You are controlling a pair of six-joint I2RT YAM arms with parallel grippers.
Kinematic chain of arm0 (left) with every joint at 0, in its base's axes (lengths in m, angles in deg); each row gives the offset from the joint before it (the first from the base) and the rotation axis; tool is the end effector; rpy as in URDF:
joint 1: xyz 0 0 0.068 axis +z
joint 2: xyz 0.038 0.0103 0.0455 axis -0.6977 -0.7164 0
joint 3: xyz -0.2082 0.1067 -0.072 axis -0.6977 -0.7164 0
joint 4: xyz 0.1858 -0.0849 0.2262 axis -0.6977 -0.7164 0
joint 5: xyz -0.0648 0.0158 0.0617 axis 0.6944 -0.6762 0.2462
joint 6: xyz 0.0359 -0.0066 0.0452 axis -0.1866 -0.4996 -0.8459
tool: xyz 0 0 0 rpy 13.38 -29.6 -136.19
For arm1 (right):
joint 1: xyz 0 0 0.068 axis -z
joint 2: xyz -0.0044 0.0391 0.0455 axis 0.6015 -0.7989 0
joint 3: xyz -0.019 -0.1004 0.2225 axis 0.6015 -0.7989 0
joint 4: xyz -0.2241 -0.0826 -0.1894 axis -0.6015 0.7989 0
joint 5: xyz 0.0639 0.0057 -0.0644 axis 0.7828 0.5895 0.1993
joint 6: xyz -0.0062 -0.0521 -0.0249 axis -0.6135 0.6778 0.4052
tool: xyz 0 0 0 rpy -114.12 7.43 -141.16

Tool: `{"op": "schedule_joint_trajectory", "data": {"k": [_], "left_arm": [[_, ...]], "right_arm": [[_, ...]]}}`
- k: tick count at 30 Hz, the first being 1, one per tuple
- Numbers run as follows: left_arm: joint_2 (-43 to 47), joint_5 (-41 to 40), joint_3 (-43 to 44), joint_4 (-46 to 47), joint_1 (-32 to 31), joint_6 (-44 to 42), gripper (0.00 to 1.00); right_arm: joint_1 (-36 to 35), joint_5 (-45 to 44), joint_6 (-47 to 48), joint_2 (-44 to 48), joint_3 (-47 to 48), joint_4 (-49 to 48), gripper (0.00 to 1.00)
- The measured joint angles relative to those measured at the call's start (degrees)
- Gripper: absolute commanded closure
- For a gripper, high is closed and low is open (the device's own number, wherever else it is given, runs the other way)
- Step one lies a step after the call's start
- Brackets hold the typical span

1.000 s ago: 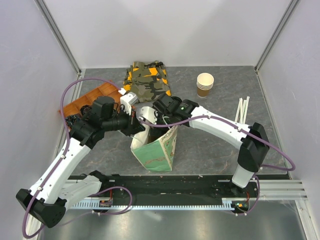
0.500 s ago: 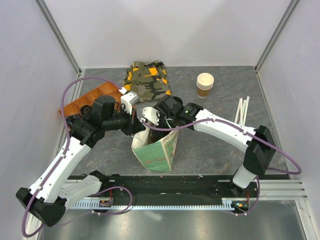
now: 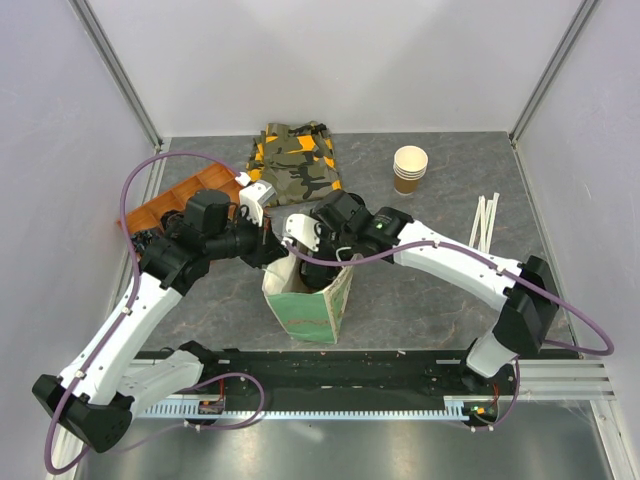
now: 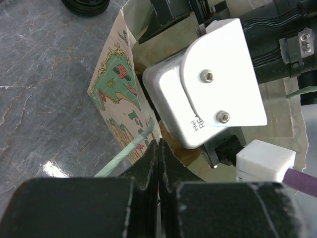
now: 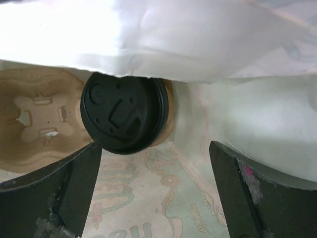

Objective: Pack the takeout coffee

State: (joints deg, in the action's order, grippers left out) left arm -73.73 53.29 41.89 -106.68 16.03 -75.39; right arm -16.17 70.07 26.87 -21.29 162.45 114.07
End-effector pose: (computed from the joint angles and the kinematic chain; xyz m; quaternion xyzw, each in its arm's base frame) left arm 0.2242 -0.1396 0.3356 0.2384 0.8368 -0.3215 0.3736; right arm 0.2369 0.3215 0.2621 -0.6436 0.6895 0.0988 0.3172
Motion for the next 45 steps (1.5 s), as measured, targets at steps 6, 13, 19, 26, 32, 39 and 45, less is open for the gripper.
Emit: {"op": "schedule_joint_trajectory", "data": {"k": [6, 13, 19, 26, 32, 39, 45], "left_arm": [[0.0, -0.11, 0.0, 0.13, -0.07, -0.02, 0.98], [0.0, -0.24, 0.0, 0.22, -0.42, -0.52, 0.98], [0.0, -0.46, 0.0, 0.31, -0.9, -1.07, 0.98], [0.02, -1.22, 0.0, 0.74, -1.44, -2.21, 0.98], [0.04, -1.42, 0.0, 1.29, -1.86, -2.89, 0.98], [0.04, -1.51, 0.0, 1.53, -2.43, -3.06, 0.98], [0.02, -1.53, 0.02, 1.55, -2.71, -3.23, 0.98]], "right_arm": [[0.0, 0.22, -0.07, 1.84, -1.25, -0.68, 0.02], [0.0, 0.9, -0.28, 4.33, -1.81, -2.21, 0.02], [0.0, 1.2, -0.7, 5.73, -3.08, -4.09, 0.02], [0.0, 1.14, -1.73, 7.89, -4.83, -7.5, 0.02], [0.07, 0.79, -3.08, 10.12, -6.43, -11.89, 0.02], [0.68, 0.79, -3.5, 10.99, -6.69, -14.78, 0.02], [1.27, 1.22, -3.72, 12.94, -7.82, -16.85, 0.02]]}}
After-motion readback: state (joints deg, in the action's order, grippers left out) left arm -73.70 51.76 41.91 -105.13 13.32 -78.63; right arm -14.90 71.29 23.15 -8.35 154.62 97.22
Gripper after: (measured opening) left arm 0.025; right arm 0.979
